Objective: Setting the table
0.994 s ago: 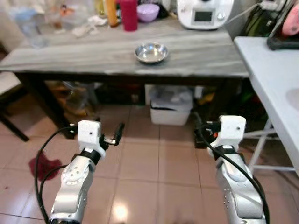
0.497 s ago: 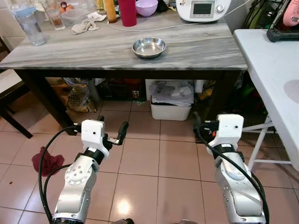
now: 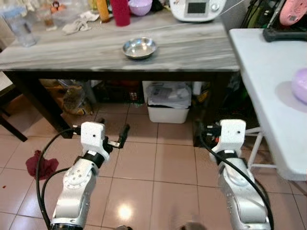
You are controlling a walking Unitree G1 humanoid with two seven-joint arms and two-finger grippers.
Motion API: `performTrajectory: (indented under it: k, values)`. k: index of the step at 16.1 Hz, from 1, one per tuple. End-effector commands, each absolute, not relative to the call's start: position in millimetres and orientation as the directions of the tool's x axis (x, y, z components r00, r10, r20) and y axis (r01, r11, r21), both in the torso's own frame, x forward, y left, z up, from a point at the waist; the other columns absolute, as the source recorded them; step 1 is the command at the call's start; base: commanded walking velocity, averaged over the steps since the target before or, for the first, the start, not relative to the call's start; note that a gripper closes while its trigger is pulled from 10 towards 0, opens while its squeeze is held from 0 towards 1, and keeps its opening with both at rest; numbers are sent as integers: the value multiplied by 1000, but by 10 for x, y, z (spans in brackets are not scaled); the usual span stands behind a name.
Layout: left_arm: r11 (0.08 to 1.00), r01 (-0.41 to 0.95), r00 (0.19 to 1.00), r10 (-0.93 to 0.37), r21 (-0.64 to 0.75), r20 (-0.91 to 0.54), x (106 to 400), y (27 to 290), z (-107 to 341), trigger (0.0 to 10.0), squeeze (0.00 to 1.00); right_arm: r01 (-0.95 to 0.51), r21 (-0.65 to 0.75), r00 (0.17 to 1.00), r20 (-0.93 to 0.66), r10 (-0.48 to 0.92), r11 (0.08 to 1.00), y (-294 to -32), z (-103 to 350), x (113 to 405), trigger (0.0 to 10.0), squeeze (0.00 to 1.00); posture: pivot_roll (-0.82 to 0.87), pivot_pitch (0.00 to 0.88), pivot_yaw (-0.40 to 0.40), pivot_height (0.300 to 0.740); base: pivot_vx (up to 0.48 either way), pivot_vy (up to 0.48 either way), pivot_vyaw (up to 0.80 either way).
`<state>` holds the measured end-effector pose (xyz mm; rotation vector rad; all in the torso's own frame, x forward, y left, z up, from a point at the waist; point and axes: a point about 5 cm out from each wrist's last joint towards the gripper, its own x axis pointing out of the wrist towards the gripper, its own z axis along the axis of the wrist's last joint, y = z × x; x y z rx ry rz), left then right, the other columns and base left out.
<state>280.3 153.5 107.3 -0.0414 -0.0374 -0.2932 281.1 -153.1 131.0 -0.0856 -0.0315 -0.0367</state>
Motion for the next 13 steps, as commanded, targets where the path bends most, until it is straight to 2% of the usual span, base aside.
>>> performTrajectory:
  k: [1, 8, 10, 13]
  values:
    - [951, 306, 952, -305, -43, 37, 2790, 1485, 1063, 10000, 0, 66, -127, 997, 49, -60, 990, -1608, 1310, 2810, 10000, 0, -162, 127, 67, 740, 0, -480, 0]
    - [950, 309, 951, -307, -48, 39, 2805, 1487, 1069, 10000, 0, 39, -160, 997, 75, -28, 986, -1585, 1343, 2847, 10000, 0, -164, 126, 69, 740, 0, -480, 0]
    - [949, 313, 950, -311, -47, 39, 2809, 1481, 1067, 10000, 0, 42, -95, 999, 34, -39, 995, -1579, 1305, 2846, 10000, 0, -164, 126, 69, 740, 0, -480, 0]
    - [947, 316, 948, -315, -48, 40, 2817, 1475, 1072, 10000, 0, 24, -88, 999, 32, -21, 996, -1585, 1311, 2853, 10000, 0, -163, 125, 69, 740, 0, -480, 0]
